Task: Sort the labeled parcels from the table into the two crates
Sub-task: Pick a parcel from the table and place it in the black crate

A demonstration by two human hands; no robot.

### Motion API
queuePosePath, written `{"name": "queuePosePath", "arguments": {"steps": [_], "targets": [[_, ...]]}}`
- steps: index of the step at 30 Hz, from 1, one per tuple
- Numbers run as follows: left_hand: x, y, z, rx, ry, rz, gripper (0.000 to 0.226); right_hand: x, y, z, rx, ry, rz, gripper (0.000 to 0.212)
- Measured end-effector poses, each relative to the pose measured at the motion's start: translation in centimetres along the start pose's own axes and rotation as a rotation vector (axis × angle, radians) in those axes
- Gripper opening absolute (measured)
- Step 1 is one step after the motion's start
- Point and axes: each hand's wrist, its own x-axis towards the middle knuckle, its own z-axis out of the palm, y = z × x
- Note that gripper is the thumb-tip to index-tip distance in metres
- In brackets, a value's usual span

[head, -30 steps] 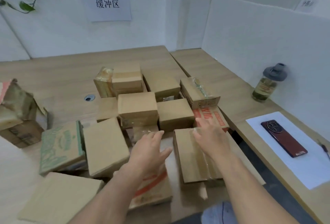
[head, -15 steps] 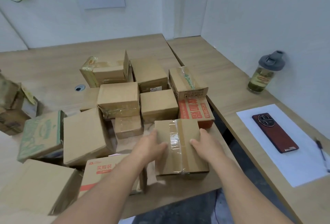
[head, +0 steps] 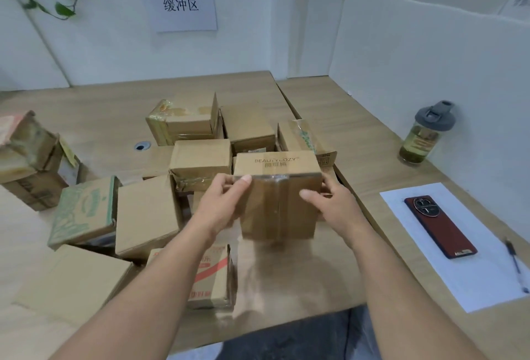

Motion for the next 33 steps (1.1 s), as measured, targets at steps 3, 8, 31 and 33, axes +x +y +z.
{"name": "queuePosePath", "arguments": {"steps": [3,8,31,33], "targets": [[-0.3,0.4,-0.5,-0.162,0.044,-0.052,0.05,-0.4,-1.2,-0.4,0.292,-0.038,0.079,0.039],[-0.9,-0.3,-0.8,-0.283,0.105,-0.085,0.071,0.2,-0.9,0.0,0.484,-0.047,0.181,0.062],[-6.6,-3.2,-8.9,-0.416,0.215,0.195,0.077,0.9,-3.6,7.5,0.349,-0.642,-0.072,0.092],[-7.3,-3.5,-10.3,-0.406,0.271,0.22,0.073,0.4,-4.3,8.9,0.335,-0.624,-0.087,0.095]]}}
